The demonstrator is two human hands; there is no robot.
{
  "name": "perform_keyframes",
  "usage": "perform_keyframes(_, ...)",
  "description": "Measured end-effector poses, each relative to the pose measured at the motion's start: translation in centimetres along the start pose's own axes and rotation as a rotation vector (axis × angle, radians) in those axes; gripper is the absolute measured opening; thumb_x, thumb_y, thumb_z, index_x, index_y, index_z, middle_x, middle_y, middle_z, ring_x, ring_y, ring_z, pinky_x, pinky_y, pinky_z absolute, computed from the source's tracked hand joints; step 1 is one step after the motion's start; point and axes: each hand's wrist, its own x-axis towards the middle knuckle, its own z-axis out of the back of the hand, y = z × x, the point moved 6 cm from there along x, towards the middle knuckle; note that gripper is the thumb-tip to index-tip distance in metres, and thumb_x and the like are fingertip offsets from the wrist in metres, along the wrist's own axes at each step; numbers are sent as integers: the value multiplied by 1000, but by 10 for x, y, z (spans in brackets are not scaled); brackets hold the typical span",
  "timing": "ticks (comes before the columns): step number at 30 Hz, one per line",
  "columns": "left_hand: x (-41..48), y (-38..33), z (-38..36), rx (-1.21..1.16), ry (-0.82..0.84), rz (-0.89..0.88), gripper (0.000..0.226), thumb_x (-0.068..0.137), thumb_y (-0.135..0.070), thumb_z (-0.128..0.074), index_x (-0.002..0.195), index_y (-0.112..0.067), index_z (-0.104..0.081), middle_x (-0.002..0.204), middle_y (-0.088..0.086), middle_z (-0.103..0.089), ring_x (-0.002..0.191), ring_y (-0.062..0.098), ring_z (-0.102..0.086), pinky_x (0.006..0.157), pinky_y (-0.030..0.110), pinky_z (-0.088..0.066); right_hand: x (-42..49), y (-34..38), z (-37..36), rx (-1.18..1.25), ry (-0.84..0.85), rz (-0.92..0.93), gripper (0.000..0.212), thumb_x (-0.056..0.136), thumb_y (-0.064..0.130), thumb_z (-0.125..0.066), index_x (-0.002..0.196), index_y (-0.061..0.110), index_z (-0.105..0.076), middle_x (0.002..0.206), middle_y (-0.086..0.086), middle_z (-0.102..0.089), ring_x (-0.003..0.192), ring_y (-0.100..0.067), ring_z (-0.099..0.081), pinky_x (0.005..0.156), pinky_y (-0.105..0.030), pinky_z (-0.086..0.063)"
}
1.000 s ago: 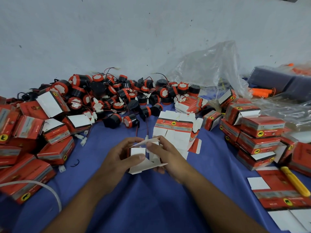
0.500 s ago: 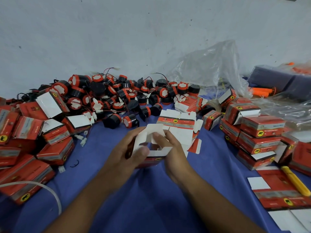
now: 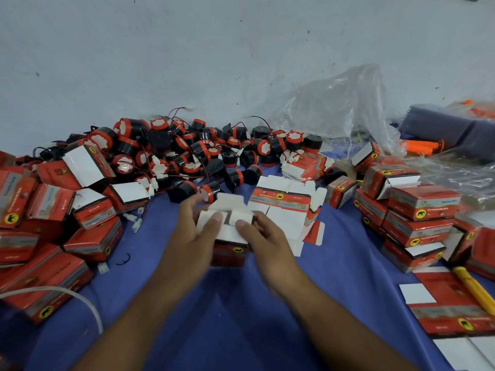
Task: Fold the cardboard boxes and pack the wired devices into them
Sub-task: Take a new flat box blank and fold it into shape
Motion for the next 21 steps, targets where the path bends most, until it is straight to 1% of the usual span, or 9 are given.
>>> perform_keyframes(3,-12,-16,-12,276,-24,-221,65,80,-57,-66,135,-40,-36,124,-41,-45,110,-23,-44,82,-3,-36,3,2,7,244,-47,-12,23,96,15,-64,119,14,-62,113,-12,-74,105,-28,-70,99,-53,-52)
perform_keyframes(5,-19,-19,-22,431,35,-330,77,76,-67,-69,138,-28,-46,140,-24,-39,115,-18,-36,88,-8,-25,4,3,9,275,-24,-25,30,94,19,-66,123,13,-59,114,-14,-73,106,-29,-69,98,-53,-52)
perform_keyframes(8,-20,-21,-15,475,-34,-428,68,79,-53,-75,130,-12,-59,144,1,-46,124,-6,-35,98,-5,-23,3,3,11,98,3,-36,48,87,44,-69,122,14,-56,116,-18,-70,112,-34,-66,102,-57,-50)
perform_keyframes(10,-21,-23,-12,485,-41,-472,62,79,-45,-74,125,-7,-61,141,5,-50,125,1,-41,101,0,-25,4,3,12,21,-13,-22,67,80,68,-66,117,13,-60,120,-19,-67,117,-35,-63,106,-57,-47)
perform_keyframes(12,-23,-23,-15,506,20,-509,62,77,-45,-66,125,-5,-61,141,7,-50,129,10,-45,105,8,-32,4,3,13,114,-10,-47,81,73,79,-66,125,17,-63,127,-11,-68,121,-27,-63,108,-49,-47)
perform_keyframes(14,-25,-21,-20,542,89,-560,62,78,-41,-67,127,-5,-60,144,8,-48,133,19,-47,107,27,-42,6,1,15,174,23,-88,73,77,69,-71,128,17,-64,128,-6,-69,121,-24,-64,107,-45,-47)
perform_keyframes(16,-24,-17,-22,562,126,-584,62,77,-32,-71,131,-4,-58,145,9,-47,135,23,-45,106,40,-46,6,1,14,135,94,-104,51,78,53,-75,108,14,-65,110,-4,-72,107,-23,-67,95,-40,-53)
perform_keyframes(18,-25,-13,-22,577,143,-599,67,76,-25,-75,135,-2,-53,146,10,-45,137,24,-43,107,40,-44,4,0,11,68,167,-126,43,78,42,-76,106,15,-58,100,-4,-69,97,-24,-65,85,-36,-54)
perform_keyframes(21,-29,-7,-22,564,137,-615,70,79,-26,-71,138,2,-47,148,13,-41,140,26,-39,109,36,-41,1,1,5,-103,184,-48,45,88,30,-71,130,34,-58,121,-4,-67,113,-22,-65,98,-40,-54)
